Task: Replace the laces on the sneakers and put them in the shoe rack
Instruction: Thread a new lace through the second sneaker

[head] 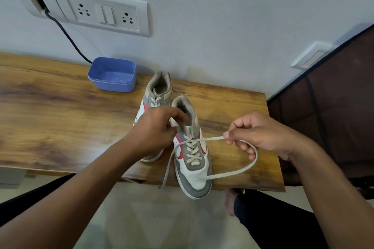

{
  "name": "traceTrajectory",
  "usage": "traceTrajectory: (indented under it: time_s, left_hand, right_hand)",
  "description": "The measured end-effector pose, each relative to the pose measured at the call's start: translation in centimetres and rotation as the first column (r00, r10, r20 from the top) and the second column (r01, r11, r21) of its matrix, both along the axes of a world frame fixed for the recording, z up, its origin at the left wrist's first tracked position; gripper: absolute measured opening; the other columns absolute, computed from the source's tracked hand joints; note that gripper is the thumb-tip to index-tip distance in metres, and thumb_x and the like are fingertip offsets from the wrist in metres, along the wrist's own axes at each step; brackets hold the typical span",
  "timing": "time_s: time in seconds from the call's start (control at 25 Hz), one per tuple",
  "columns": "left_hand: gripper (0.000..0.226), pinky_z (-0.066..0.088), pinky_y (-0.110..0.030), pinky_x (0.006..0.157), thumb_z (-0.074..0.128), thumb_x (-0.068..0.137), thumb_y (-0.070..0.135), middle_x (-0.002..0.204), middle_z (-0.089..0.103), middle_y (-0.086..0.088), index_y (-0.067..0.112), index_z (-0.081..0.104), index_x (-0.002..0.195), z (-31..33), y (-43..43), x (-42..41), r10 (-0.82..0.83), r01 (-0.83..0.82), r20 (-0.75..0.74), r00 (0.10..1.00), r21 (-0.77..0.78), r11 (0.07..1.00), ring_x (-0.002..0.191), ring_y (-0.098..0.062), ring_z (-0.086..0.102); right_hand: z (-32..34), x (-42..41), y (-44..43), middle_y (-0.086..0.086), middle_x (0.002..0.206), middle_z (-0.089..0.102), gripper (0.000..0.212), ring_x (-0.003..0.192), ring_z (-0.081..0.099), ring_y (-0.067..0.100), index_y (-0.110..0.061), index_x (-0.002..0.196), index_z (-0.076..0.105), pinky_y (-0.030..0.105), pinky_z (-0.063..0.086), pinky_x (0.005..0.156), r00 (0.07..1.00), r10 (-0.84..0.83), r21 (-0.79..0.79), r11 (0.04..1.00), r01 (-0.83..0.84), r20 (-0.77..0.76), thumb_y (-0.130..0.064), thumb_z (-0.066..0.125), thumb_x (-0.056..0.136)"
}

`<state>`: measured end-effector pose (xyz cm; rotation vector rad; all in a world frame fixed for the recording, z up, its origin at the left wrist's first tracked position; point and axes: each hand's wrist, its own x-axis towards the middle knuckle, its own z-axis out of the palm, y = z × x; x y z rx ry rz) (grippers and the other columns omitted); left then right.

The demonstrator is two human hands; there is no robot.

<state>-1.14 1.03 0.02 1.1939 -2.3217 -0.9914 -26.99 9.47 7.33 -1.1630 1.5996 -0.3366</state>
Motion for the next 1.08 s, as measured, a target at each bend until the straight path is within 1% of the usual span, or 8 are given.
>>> traceTrajectory:
  time_s: [0.24,0.32,0.44,0.6,0.68,0.8,0.92,1.08]
  left_hand:
    - [0.007,0.058,-0.032,0.070,0.074,0.092,0.030,0.091,0.073,0.014,0.029,0.076,0.099,1.6,2.4,-2.0,-0.181,0.244,-0.287,0.940,0.198,0.950,0.076,-0.011,0.070]
    - [0.007,0.057,-0.031,0.065,0.074,0.092,0.025,0.078,0.073,0.010,0.025,0.077,0.087,1.6,1.8,-1.9,-0.212,0.254,-0.195,0.958,0.223,0.941,0.067,-0.011,0.069]
    - [0.005,0.048,-0.015,0.063,0.077,0.090,0.025,0.075,0.074,0.013,0.022,0.080,0.088,1.2,0.7,-0.6,-0.304,0.301,-0.034,0.952,0.286,0.910,0.062,0.002,0.065]
    - [0.013,0.051,-0.026,0.059,0.080,0.086,0.034,0.082,0.076,0.009,0.024,0.080,0.094,1.3,1.7,-1.6,-0.249,0.311,-0.222,0.943,0.315,0.896,0.062,-0.009,0.065]
    - [0.002,0.054,-0.033,0.064,0.080,0.086,0.029,0.079,0.076,0.010,0.027,0.081,0.085,1.1,0.9,-1.3,-0.241,0.277,-0.156,0.958,0.279,0.920,0.068,-0.013,0.067]
    - [0.001,0.050,-0.021,0.066,0.081,0.086,0.026,0.080,0.077,0.011,0.026,0.082,0.085,0.9,0.1,-0.3,-0.242,0.259,-0.092,0.966,0.330,0.908,0.073,-0.004,0.068]
    - [0.007,0.060,-0.040,0.077,0.080,0.087,0.027,0.086,0.078,0.005,0.022,0.081,0.091,1.3,1.1,-1.3,-0.185,0.275,-0.263,0.947,0.364,0.890,0.081,-0.015,0.073]
    - [0.007,0.057,-0.053,0.084,0.078,0.088,0.021,0.080,0.078,0.000,0.016,0.081,0.085,1.5,0.3,-0.8,-0.166,0.244,-0.231,0.959,0.369,0.897,0.081,-0.022,0.073]
  right_hand:
    - [-0.3,1.2,-0.2,0.007,0.064,0.061,0.020,0.054,0.054,0.016,-0.005,0.087,0.076,0.030,0.051,0.053,0.984,0.052,-0.078,0.996,-0.039,0.172,-0.020,0.071,0.098]
    - [-0.5,0.7,-0.5,0.006,0.067,0.064,0.019,0.057,0.056,0.015,-0.004,0.090,0.077,0.029,0.051,0.054,0.988,0.079,-0.082,0.994,-0.068,0.131,-0.022,0.074,0.096]
    - [-0.6,-1.5,-0.4,0.004,0.069,0.066,0.020,0.061,0.057,0.015,-0.007,0.091,0.080,0.026,0.050,0.054,0.996,0.080,-0.031,0.996,-0.079,0.044,-0.027,0.079,0.091]
    - [-1.8,0.7,-0.6,0.003,0.072,0.070,0.016,0.064,0.060,0.015,-0.007,0.090,0.077,0.022,0.049,0.052,0.988,0.113,-0.096,0.990,-0.103,0.102,-0.023,0.077,0.095]
    - [-1.9,0.3,-1.0,0.003,0.075,0.072,0.012,0.065,0.061,0.013,-0.010,0.090,0.077,0.022,0.050,0.053,0.989,0.109,-0.106,0.989,-0.099,0.095,-0.021,0.077,0.095]
    - [-1.7,-1.2,-1.0,0.005,0.078,0.074,0.012,0.066,0.061,0.012,-0.009,0.093,0.079,0.023,0.051,0.055,0.996,0.068,-0.101,0.993,-0.062,0.062,-0.021,0.079,0.092]
    - [-2.2,0.5,-1.0,0.006,0.078,0.075,0.012,0.064,0.061,0.012,-0.006,0.095,0.078,0.022,0.051,0.054,0.988,0.076,-0.155,0.986,-0.055,0.133,-0.017,0.078,0.093]
    - [-2.5,-0.6,-1.5,0.008,0.081,0.076,0.012,0.068,0.065,0.014,-0.004,0.097,0.079,0.027,0.056,0.060,0.990,0.020,-0.180,0.984,0.005,0.140,-0.014,0.080,0.091]
